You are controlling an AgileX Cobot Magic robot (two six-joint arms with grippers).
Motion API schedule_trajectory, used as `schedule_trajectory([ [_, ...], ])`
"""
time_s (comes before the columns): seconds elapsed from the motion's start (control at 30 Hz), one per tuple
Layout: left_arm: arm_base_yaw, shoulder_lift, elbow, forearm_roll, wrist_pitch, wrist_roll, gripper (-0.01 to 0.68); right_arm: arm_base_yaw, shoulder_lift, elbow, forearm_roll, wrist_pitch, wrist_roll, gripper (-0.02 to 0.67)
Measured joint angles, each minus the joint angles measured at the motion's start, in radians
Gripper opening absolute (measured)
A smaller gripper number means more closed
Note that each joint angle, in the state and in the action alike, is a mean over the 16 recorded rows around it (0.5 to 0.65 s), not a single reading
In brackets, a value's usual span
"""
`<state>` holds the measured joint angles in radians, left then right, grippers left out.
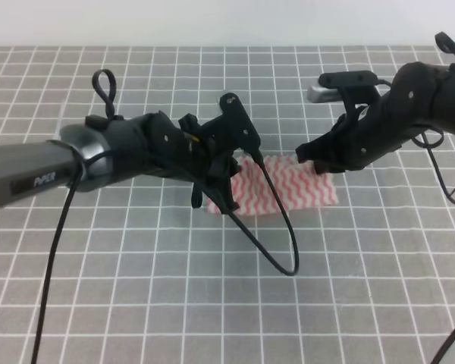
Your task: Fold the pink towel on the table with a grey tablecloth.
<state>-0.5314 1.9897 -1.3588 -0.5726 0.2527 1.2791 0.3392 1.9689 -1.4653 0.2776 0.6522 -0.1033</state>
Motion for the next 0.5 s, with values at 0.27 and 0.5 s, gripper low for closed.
schedule_trajectory([
  [0.27,0.017,0.028,-0.032,0.02,0.011,0.0,-0.002,-0.004,0.026,-0.027,-0.014,-0.008,0.006,-0.015],
  [0.5,0.025,0.054,-0.074,0.032,0.023,0.0,-0.002,-0.013,0.043,-0.034,-0.027,-0.018,0.016,-0.015],
])
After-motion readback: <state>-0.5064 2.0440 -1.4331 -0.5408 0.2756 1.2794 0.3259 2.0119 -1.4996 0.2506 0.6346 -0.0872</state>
